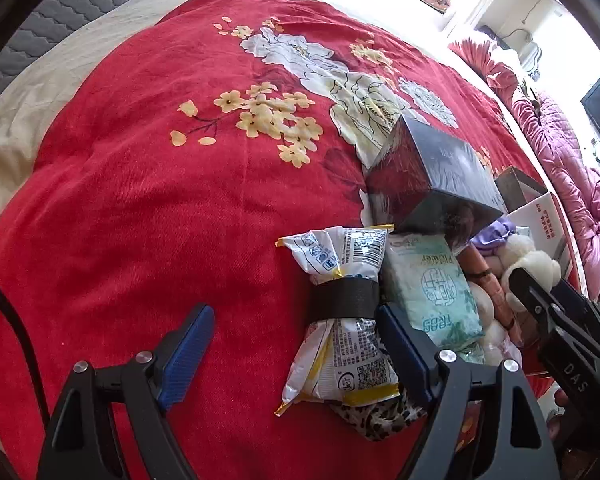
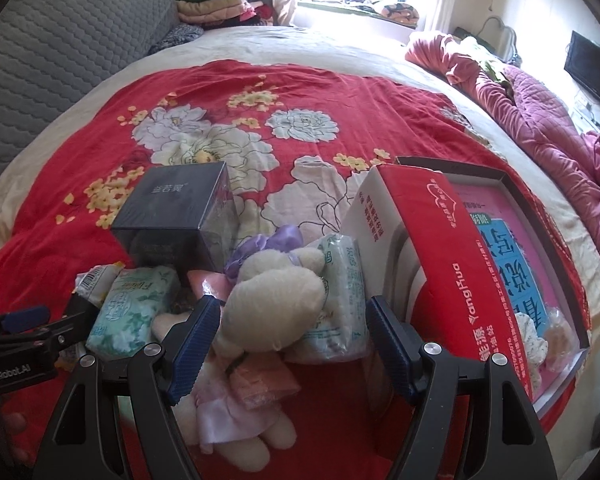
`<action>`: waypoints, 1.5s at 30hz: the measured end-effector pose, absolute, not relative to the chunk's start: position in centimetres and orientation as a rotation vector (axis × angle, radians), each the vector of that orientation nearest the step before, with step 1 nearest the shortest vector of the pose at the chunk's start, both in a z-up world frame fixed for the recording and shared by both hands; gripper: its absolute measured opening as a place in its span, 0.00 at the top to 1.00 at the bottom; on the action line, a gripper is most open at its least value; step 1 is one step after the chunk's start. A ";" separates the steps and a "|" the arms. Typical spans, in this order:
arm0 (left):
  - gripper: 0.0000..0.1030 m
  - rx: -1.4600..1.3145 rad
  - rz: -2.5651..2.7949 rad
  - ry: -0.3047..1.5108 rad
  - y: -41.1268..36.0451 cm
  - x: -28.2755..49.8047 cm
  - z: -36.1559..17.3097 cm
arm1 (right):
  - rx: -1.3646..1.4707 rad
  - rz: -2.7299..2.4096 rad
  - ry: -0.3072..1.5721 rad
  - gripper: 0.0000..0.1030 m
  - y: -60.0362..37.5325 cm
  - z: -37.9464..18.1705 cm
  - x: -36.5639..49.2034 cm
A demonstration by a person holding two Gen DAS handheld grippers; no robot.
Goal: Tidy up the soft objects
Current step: 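Grasp the wrapped snack packet with the left gripper while the right gripper grasps the white plush bear, then lift and carry the snack packet with the left gripper while the right gripper carries the bear toward the tray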
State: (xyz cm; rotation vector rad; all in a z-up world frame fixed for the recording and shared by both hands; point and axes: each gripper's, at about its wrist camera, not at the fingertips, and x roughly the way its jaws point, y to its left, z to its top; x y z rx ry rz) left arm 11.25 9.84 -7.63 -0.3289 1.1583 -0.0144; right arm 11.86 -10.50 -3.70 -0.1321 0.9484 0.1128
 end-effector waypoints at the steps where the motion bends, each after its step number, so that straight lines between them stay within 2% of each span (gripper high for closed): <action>1: 0.19 -0.330 -0.016 1.157 9.8 11.3 -7.7 | -0.138 0.115 0.949 0.25 -10.3 -3.8 11.9; 5: 0.19 -0.304 -0.011 1.152 9.5 11.4 -7.6 | -0.204 0.115 0.937 0.27 -9.2 -4.3 12.1; 7: 0.19 -0.289 -0.011 1.155 9.3 11.5 -7.6 | -0.230 0.111 0.932 0.46 -8.8 -4.6 12.1; 11: 0.23 -0.288 -0.020 1.161 9.2 12.0 -7.9 | -0.236 0.123 0.930 0.51 -8.7 -4.9 12.2; 21: 0.66 -0.414 -0.128 1.123 9.8 12.1 -8.2 | -0.129 0.160 0.903 0.53 -10.6 -3.7 11.5; 32: 0.68 -0.360 -0.124 1.071 9.1 10.8 -7.5 | -0.007 0.245 0.844 0.54 -12.0 -1.6 9.6; 45: 0.68 -0.319 -0.071 1.013 8.2 7.4 -3.4 | 0.018 0.268 0.811 0.54 -12.7 0.1 8.3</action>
